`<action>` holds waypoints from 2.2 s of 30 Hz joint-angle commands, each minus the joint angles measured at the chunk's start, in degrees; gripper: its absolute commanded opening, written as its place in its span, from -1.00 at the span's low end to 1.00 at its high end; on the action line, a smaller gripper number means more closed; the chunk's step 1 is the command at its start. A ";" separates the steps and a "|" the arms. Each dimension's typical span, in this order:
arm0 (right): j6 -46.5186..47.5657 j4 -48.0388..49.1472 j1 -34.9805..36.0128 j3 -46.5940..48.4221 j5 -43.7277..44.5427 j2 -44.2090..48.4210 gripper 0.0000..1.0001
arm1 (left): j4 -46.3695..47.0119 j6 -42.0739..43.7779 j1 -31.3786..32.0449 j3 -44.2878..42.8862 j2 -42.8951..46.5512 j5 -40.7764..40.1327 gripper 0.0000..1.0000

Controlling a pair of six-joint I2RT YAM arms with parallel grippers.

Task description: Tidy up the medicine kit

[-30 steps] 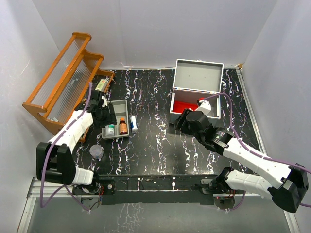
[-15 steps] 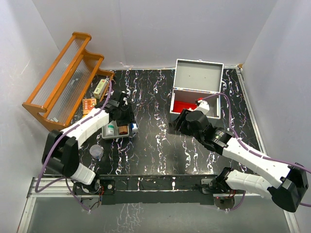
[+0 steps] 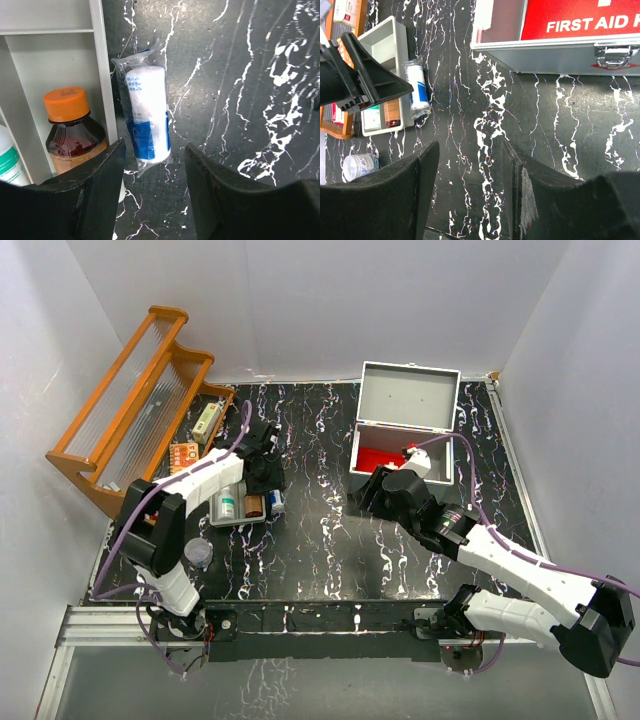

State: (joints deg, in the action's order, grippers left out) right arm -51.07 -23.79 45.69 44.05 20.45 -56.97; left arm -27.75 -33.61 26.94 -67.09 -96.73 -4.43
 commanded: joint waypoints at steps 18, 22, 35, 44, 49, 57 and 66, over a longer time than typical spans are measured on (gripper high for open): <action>1.15 2.24 0.14 0.01 2.37 2.06 0.00 | -1.84 2.94 1.40 -5.78 -8.55 -4.04 -0.48; 0.92 2.01 0.13 -0.35 2.58 2.63 0.00 | -0.98 3.64 1.45 -5.04 -4.80 -4.64 -0.50; -0.40 -0.30 0.18 -1.78 7.32 8.06 0.00 | 7.50 -5.58 -3.23 2.50 14.37 -9.61 -0.53; -1.64 -0.16 0.19 -1.60 5.76 8.11 -0.02 | 16.86 -23.34 -11.49 9.12 15.88 -10.22 -0.51; -1.82 0.56 0.19 -1.43 5.62 8.28 -0.03 | 20.20 -31.50 -12.31 10.06 13.45 -15.00 -0.51; -3.41 0.17 0.17 -2.38 6.25 10.21 -0.03 | 15.44 -38.81 -12.35 2.86 4.68 -16.99 -0.46; -2.99 -1.74 0.19 -2.04 7.27 11.72 -0.02 | 10.08 -41.40 -12.64 -0.62 -0.63 -21.38 -0.36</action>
State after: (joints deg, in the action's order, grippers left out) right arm -53.56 -25.89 45.69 41.34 25.67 -46.33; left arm -14.26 -74.02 14.72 -64.16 -96.73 -21.19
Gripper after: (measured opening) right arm 0.489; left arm 0.292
